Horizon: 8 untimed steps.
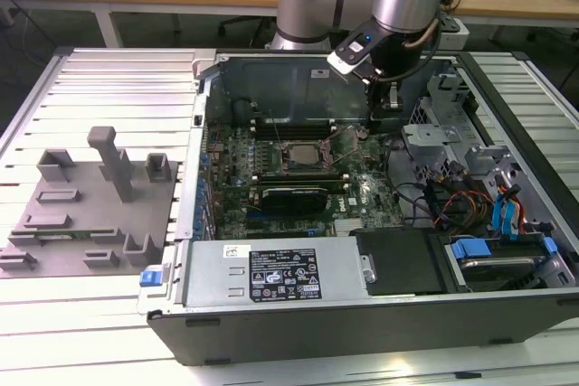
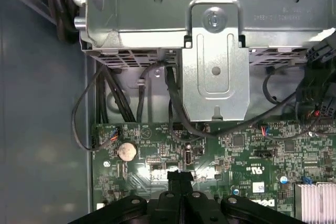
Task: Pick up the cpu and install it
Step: 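Close the cpu cover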
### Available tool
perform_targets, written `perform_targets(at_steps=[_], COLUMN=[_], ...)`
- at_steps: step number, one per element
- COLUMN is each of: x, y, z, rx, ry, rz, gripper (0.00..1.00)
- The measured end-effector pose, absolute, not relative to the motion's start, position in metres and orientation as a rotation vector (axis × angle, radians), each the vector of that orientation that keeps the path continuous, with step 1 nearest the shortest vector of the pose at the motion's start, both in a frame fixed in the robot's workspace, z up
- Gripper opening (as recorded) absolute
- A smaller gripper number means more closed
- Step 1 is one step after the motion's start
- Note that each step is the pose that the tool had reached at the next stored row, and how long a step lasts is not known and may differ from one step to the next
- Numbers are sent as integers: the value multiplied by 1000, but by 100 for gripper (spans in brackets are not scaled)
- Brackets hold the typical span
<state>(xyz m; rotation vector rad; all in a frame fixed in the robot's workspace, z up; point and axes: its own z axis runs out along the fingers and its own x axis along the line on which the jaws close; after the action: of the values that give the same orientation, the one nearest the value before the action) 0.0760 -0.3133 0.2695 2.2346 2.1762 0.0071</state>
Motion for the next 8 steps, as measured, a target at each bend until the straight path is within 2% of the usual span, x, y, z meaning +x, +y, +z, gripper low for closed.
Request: perform_targets(at_steps=[8], x=[76], y=[-313], z=[263], rx=[2234], ry=[2176], rz=[7], gripper=[11])
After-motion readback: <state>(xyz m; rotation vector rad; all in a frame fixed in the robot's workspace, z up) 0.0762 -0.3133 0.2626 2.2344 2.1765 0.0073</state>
